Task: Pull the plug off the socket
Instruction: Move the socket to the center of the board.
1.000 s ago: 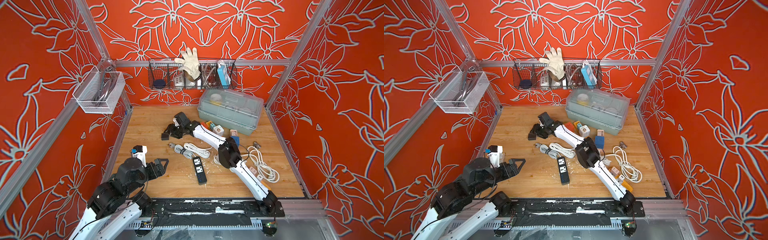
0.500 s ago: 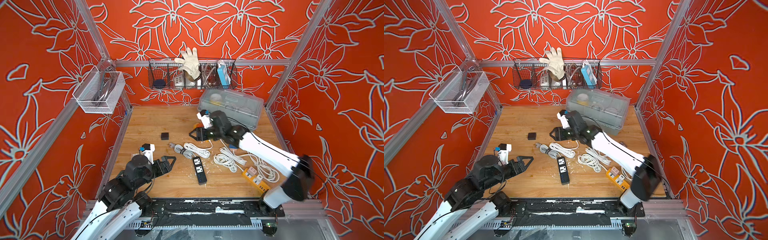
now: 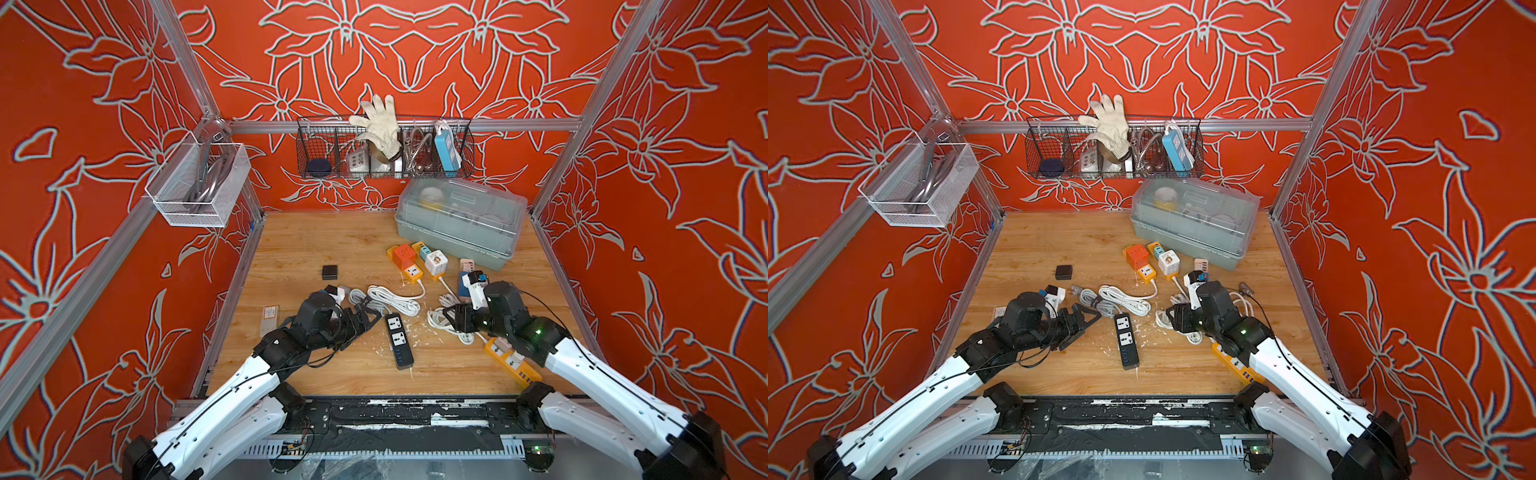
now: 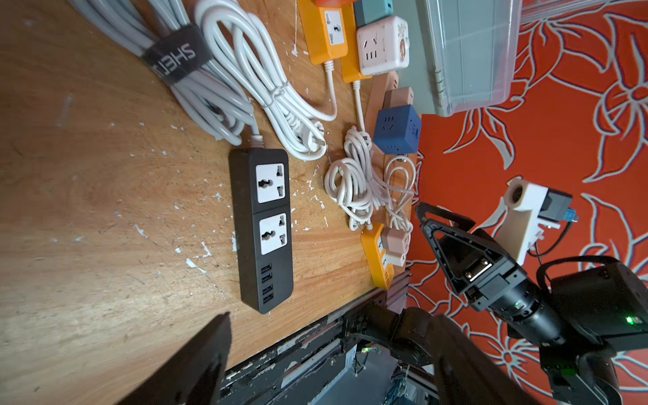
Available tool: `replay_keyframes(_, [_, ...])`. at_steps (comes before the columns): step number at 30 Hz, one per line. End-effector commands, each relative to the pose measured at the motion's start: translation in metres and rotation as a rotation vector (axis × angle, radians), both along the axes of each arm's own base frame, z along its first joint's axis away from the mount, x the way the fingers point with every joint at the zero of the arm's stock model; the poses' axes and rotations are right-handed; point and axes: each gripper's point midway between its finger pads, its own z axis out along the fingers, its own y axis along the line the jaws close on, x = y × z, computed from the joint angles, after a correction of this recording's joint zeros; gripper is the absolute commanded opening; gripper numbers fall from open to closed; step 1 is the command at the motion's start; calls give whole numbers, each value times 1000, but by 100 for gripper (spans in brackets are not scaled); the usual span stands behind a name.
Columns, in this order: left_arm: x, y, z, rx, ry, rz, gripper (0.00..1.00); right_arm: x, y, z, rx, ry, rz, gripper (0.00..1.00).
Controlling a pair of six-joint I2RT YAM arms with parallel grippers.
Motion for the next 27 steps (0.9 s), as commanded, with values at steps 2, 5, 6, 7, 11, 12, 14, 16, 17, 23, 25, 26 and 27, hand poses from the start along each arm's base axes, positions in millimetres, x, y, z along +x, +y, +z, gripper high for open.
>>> replay_keyframes(2, [0,-4,2,-47,4,11,88,2,13,-7,7,47,57,62])
replay_keyframes(5, [-5,5,-9,-17,28,39,88,8,22,-9,6,59,86,62])
replay_keyframes(6, [-7,9,-12,-4,35,51,88,10,26,-10,5,65,96,62])
replay_keyframes(7, [-9,12,-14,6,40,59,88,13,30,-11,5,70,107,62])
replay_keyframes(11, [-16,23,-22,30,50,86,88,26,45,-18,-6,109,140,62])
replay_keyframes(12, [-17,24,-23,32,51,90,88,31,47,-21,-17,120,134,62])
replay_keyframes(14, [-19,27,-23,34,48,97,88,43,47,-28,-47,137,94,62])
replay_keyframes(16, [-19,29,-21,40,39,100,88,55,45,-36,-84,158,35,62])
replay_keyframes(17, [-20,31,-19,46,31,104,88,62,44,-41,-102,174,0,62])
replay_keyframes(23, [-23,46,-7,114,-19,124,88,100,34,-60,-144,293,-311,61])
replay_keyframes(25, [-24,49,-4,119,-31,128,88,108,42,-64,-141,325,-326,60])
replay_keyframes(26, [-24,50,-3,117,-35,131,88,111,44,-66,-154,329,-340,60])
replay_keyframes(27, [-25,51,-3,118,-39,133,88,115,46,-67,-172,330,-349,59])
